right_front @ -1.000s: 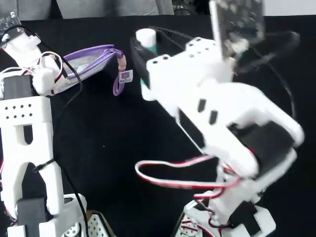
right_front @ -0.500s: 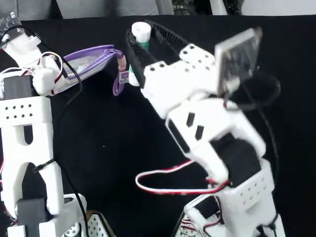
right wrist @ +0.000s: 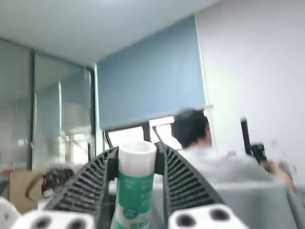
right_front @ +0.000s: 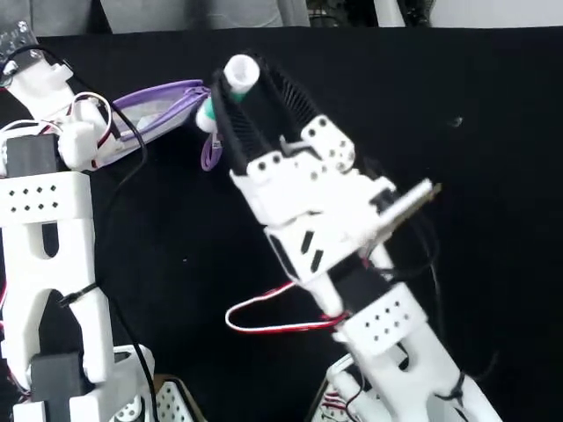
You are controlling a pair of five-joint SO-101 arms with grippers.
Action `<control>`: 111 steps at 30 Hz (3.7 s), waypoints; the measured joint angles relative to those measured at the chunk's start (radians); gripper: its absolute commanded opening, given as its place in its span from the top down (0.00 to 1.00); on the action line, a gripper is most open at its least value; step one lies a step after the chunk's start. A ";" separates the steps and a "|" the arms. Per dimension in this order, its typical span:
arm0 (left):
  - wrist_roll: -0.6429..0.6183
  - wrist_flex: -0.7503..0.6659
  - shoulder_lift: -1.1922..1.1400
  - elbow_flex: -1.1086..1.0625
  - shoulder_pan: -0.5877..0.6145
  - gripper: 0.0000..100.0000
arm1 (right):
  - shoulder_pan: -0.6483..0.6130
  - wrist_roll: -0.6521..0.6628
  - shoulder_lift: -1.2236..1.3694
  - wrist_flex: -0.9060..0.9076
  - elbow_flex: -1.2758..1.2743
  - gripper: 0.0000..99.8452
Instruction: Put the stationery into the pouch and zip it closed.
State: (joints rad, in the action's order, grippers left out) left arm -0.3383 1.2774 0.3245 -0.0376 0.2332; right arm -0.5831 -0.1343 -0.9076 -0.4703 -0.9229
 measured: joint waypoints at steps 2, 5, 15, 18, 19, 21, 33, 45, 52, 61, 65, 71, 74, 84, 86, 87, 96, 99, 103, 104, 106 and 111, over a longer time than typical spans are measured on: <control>0.000 -0.002 0.000 0.000 0.000 0.97 | 0.000 0.000 0.054 -0.058 0.000 0.99; 0.000 -0.002 0.000 0.000 0.000 0.97 | -0.002 0.000 0.192 -0.115 0.014 0.99; 0.000 -0.002 0.000 0.000 0.000 0.97 | -0.003 0.000 0.671 -0.336 0.193 0.99; 0.000 -0.002 0.000 0.000 0.000 0.97 | -0.003 0.000 0.769 -0.344 0.253 0.99; 0.000 -0.002 0.000 0.000 0.000 0.97 | -0.003 0.000 0.798 -0.345 0.273 0.99; 0.000 -0.002 0.000 0.000 0.000 0.97 | -0.003 0.000 0.853 -0.347 0.310 0.99; 0.000 -0.008 0.000 0.000 0.000 0.97 | -0.003 -0.003 1.086 -0.348 0.436 0.95; 0.000 -0.005 0.000 -0.003 0.000 0.97 | -0.012 0.252 1.042 -0.304 0.416 0.79; 0.000 -0.006 0.000 -0.006 0.000 0.97 | 0.020 0.261 0.804 -0.035 0.318 0.79; 0.000 -0.006 0.000 -0.006 0.000 0.97 | 0.077 0.261 0.546 0.216 0.140 0.79; 0.000 -0.006 0.000 -0.006 0.000 0.97 | 0.078 0.261 0.582 0.176 0.109 0.80; 0.000 -0.006 0.000 -0.006 0.000 0.97 | 0.077 0.267 0.786 0.054 0.110 0.80; 0.000 -0.006 0.000 -0.006 0.000 0.97 | 0.077 0.269 0.867 0.040 0.110 0.80; 0.000 -0.006 0.000 -0.006 0.000 0.97 | 0.081 0.269 0.890 0.031 0.163 0.98; 0.000 -0.006 0.000 -0.006 0.000 0.97 | 0.091 0.269 0.890 0.031 0.167 0.99; 0.000 -0.006 0.000 -0.006 0.000 0.97 | 0.095 0.269 0.890 0.031 0.169 0.99; 0.000 -0.006 0.000 -0.006 0.000 0.97 | 0.104 0.273 0.902 0.031 0.176 0.81; 0.000 -0.006 0.000 -0.006 0.000 0.97 | 0.106 0.273 0.959 0.031 0.215 0.78; 0.000 -0.006 0.000 -0.006 0.000 0.97 | 0.106 0.273 1.046 0.031 0.278 0.78; 0.000 -0.006 0.000 -0.006 0.000 0.97 | 0.106 0.273 1.062 0.031 0.288 0.79; 0.000 -0.006 0.000 -0.006 0.000 0.97 | 0.106 0.273 1.073 0.031 0.304 0.82; 0.000 -0.006 0.000 -0.006 0.000 0.97 | 0.106 0.273 1.073 0.031 0.307 0.86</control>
State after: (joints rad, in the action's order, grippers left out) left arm -0.3383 1.2712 0.3245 -0.0437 0.2332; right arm -0.4772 0.1389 0.1649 -0.4396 -0.6160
